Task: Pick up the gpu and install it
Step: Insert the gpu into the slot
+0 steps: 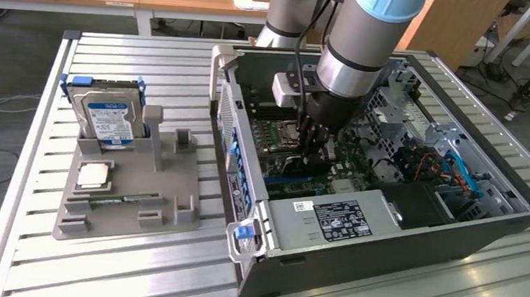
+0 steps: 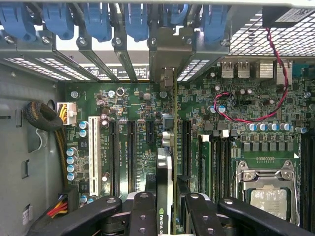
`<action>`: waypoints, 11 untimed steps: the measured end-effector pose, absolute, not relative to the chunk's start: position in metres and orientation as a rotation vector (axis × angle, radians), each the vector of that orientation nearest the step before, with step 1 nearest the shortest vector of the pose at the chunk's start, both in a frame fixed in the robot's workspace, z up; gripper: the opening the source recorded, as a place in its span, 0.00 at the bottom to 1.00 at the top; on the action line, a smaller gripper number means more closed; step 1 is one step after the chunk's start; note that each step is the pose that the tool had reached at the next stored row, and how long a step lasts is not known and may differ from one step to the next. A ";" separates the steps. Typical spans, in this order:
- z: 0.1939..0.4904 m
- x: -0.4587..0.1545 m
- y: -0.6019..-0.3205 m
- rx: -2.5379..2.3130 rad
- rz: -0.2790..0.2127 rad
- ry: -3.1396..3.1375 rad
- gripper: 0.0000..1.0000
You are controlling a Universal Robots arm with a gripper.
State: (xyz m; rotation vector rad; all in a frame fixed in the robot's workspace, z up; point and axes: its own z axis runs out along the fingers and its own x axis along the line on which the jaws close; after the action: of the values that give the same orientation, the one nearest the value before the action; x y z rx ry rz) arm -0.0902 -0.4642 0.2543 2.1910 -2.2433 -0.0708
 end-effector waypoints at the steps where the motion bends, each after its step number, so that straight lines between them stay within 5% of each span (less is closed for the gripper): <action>1: 0.254 -0.090 -0.464 2.191 -0.071 -2.243 0.27; 11: 0.254 -0.090 -0.464 2.191 -0.071 -2.243 0.35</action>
State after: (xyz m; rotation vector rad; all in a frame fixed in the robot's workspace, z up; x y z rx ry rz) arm -0.0902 -0.4642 0.2543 2.1910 -2.2433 -0.0708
